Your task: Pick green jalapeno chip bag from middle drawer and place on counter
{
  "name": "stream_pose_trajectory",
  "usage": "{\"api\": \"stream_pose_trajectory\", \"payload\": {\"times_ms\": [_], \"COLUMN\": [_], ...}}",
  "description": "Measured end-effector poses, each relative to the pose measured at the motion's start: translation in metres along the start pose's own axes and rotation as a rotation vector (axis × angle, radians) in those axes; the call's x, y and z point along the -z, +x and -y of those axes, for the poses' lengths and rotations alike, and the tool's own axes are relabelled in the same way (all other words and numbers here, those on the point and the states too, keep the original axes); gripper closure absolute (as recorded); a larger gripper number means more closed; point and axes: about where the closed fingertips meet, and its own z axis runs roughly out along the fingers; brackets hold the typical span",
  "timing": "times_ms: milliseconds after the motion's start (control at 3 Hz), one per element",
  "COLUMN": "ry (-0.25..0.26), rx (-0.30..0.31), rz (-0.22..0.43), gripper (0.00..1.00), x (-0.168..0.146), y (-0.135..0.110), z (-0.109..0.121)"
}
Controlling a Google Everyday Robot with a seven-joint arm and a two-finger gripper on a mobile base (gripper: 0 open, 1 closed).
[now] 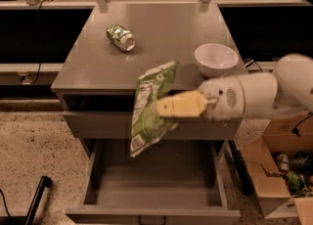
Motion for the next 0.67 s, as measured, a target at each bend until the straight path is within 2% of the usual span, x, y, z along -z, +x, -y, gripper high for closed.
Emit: {"api": "stream_pose_trajectory", "payload": {"times_ms": [333, 667], "ry": [0.115, 0.179], "rx": [0.006, -0.008], "rz": [-0.046, -0.083], "gripper": [1.0, 1.0], "x": [0.004, 0.002], "y": [-0.043, -0.086], "z": [0.004, 0.018]}}
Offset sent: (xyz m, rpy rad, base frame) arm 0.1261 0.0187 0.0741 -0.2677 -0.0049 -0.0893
